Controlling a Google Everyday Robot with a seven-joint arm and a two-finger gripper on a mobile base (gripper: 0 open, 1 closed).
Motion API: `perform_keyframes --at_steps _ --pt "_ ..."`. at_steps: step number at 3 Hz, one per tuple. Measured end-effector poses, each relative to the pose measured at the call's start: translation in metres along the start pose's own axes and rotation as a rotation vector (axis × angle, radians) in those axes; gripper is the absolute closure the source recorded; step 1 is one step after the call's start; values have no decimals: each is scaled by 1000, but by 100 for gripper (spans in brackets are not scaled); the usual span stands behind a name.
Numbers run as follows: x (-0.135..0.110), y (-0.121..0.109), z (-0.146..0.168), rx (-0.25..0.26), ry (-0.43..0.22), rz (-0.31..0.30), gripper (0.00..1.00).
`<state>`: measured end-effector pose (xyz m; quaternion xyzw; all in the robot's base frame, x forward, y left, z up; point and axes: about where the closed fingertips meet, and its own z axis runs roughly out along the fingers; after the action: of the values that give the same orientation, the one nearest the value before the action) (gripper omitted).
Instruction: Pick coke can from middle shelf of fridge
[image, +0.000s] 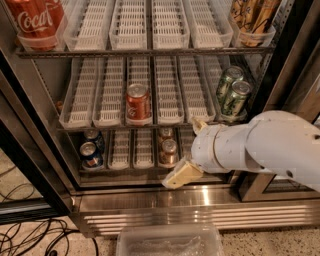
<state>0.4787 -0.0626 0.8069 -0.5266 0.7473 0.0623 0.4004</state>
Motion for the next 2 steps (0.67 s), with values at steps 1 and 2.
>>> perform_keyframes --at_steps 1,2 --pt "-16 -8 11 62 -133 70 0" --pt "-33 -10 18 86 -249 158 0"
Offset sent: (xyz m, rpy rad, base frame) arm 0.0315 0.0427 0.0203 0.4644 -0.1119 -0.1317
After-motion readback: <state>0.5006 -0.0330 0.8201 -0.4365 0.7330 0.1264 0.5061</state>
